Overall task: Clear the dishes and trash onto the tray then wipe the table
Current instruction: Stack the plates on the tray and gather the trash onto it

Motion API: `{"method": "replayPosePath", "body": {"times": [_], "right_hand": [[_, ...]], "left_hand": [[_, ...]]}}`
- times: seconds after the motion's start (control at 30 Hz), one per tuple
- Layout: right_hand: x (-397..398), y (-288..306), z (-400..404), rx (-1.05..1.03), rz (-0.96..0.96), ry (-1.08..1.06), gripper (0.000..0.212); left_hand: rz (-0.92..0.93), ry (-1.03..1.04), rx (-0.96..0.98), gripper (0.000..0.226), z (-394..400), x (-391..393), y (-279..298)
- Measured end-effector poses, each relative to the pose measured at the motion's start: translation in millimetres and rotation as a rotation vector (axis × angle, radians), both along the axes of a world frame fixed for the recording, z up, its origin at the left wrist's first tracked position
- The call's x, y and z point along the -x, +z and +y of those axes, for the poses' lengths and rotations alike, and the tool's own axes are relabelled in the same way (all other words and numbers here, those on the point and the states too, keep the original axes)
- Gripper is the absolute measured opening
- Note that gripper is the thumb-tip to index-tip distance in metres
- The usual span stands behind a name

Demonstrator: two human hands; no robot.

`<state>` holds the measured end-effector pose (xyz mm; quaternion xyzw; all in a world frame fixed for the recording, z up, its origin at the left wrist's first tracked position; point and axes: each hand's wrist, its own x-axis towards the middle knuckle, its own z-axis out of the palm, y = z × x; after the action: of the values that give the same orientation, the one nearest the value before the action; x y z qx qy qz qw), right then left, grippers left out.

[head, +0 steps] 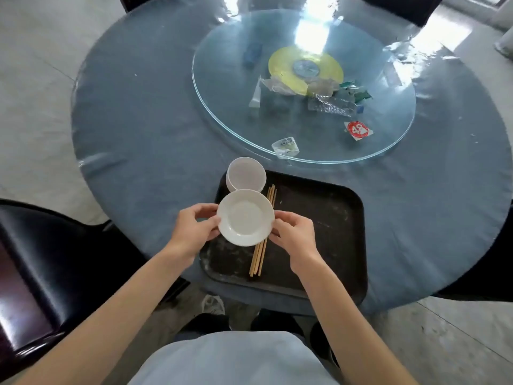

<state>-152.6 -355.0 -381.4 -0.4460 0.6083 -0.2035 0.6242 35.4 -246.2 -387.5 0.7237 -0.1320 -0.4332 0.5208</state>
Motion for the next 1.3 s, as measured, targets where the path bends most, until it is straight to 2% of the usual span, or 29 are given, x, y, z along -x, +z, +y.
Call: {"method": "replayPosePath", "body": {"times": [0.13, 0.23, 0.3, 0.53, 0.77, 0.93, 1.03, 1.17, 1.3], "right_hand": [[-10.2, -37.1, 29.2, -0.047, 0.127, 0.074, 0.030], [-15.5, -62.4, 41.6, -0.082, 0.205, 0.067, 0.021], [-20.0, -75.3, 47.6, -0.075, 0.254, 0.071, 0.024], [-25.9, -101.1, 50.9, 0.049, 0.460, 0.091, 0.024], [-23.6, -102.6, 48.7, 0.069, 0.524, 0.071, 0.021], [-17.4, -95.1, 45.0, 0.056, 0.489, 0.149, 0.018], [-9.4, -79.3, 29.1, 0.103, 0.442, 0.230, 0.016], [4.1, -49.6, -21.8, 0.245, 0.344, 0.249, 0.023], [20.5, -22.0, -98.1, 0.429, 0.356, 0.209, 0.028]], "left_hand": [[0.047, 0.051, -0.124, 0.021, 25.9, 0.5, -49.1], [0.064, 0.075, -0.217, 0.023, 31.2, -1.0, -73.8], [0.015, 0.066, -0.277, 0.027, 32.8, -3.7, -84.7], [-0.202, 0.027, -0.443, 0.017, 30.0, -4.1, -88.4], [-0.219, -0.047, -0.483, 0.017, 29.4, -3.2, -87.8], [-0.224, -0.155, -0.459, 0.019, 25.7, -9.8, -75.5], [-0.314, -0.145, -0.394, 0.020, 5.8, -28.1, -55.6], [-0.543, -0.130, -0.249, 0.025, -58.3, -54.5, -7.7], [-0.688, -0.240, -0.095, 0.039, -150.6, -53.9, 34.7]]}}
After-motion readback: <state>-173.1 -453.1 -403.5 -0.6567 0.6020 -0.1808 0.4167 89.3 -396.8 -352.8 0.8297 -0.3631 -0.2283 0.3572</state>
